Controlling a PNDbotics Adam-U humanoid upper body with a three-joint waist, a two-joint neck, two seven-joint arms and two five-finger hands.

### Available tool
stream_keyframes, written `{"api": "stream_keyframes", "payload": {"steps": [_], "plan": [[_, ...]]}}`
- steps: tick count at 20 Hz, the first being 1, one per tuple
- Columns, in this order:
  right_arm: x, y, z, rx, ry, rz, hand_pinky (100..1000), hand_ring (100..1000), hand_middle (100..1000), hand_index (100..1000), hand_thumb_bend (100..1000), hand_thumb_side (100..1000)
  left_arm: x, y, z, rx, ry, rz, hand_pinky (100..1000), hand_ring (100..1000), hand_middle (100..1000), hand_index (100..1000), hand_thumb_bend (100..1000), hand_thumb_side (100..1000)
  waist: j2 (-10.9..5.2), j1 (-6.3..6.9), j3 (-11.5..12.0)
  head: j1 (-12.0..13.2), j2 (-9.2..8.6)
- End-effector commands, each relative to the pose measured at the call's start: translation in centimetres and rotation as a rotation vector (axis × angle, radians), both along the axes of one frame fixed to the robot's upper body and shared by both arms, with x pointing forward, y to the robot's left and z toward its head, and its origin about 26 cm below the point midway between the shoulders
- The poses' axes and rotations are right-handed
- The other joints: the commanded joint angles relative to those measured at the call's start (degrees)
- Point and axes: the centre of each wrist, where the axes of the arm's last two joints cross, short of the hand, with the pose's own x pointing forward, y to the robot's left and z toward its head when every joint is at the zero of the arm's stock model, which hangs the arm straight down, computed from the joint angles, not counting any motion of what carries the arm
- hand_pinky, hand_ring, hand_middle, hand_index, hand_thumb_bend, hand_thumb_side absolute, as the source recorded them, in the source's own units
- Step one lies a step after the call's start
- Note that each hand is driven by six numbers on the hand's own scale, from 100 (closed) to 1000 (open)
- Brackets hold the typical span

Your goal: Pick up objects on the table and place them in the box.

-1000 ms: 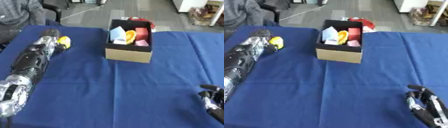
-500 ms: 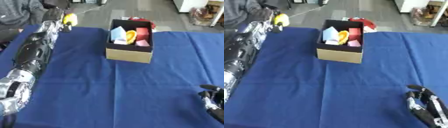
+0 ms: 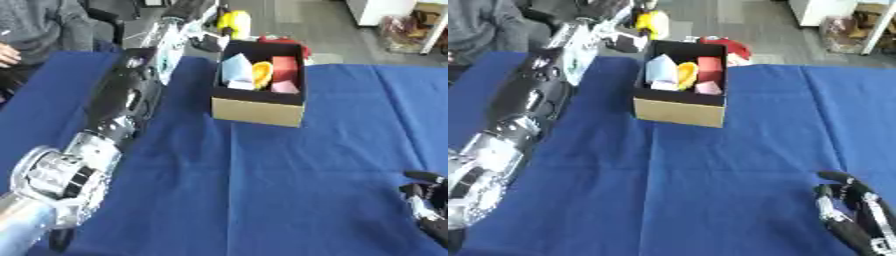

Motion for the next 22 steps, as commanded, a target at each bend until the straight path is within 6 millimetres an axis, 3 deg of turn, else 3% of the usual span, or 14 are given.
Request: {"api": "stream_keyframes", "payload": {"steps": [1,2,5,9,11,13,16,19,22], "plan": [[0.3,-0.2,0.7,-0.007,-0.021,0.008,754,665,743,750,100,283,0.1,-1.8,0.1,0.048,0.004,-0.048,711,509,472,700,100,206,-1.61,-0.3,-0.13,0.16,-0.16],[0.3,-0.1,0.7,-0.006,-0.022,0.008,754,665,743,750,100,284,0.1,-2.3,-0.4,0.06,0.021,-0.058,718,522,487,717,110,211,-1.58,-0.3,-0.17,0.21,-0.18],[0.3,0.0,0.7,-0.004,-0.022,0.012,754,665,743,750,100,281,0.0,-3.0,-1.3,0.084,0.026,-0.071,763,603,590,818,277,213,-1.52,-0.31,-0.22,0.2,-0.25],[0.2,-0.2,0.7,-0.004,-0.02,0.003,754,665,743,750,100,282,-0.1,-2.6,-1.5,0.089,0.002,-0.058,809,703,718,901,351,205,-1.5,-0.25,-0.14,0.21,-0.12],[0.2,-0.2,0.7,-0.003,-0.021,0.004,754,665,743,750,100,284,-0.1,-1.9,-1.2,0.071,-0.012,-0.046,821,730,754,917,334,334,-1.5,-0.18,-0.03,0.16,-0.19],[0.2,-0.2,0.7,-0.003,-0.021,0.005,753,665,743,750,100,284,-0.2,-1.0,-0.5,0.042,-0.033,-0.036,821,737,765,918,274,408,-1.53,-0.07,0.03,0.16,-0.13],[0.1,-0.3,0.7,-0.003,-0.021,0.001,754,665,743,750,100,286,-0.7,0.7,0.9,-0.063,-0.082,-0.055,812,717,741,903,100,343,-1.56,0.11,0.19,0.1,-0.13],[0.2,-0.4,0.8,-0.004,-0.025,-0.003,754,665,742,750,100,289,-2.1,2.6,2.6,-0.233,-0.15,-0.154,801,694,708,882,100,289,-1.52,0.31,0.42,0.05,-0.01],[0.2,-0.5,0.9,-0.003,-0.029,-0.005,754,665,743,750,100,293,-4.6,4.2,3.2,-0.431,-0.204,-0.254,788,679,687,869,100,405,-1.46,0.5,0.7,-0.08,-0.05]]}}
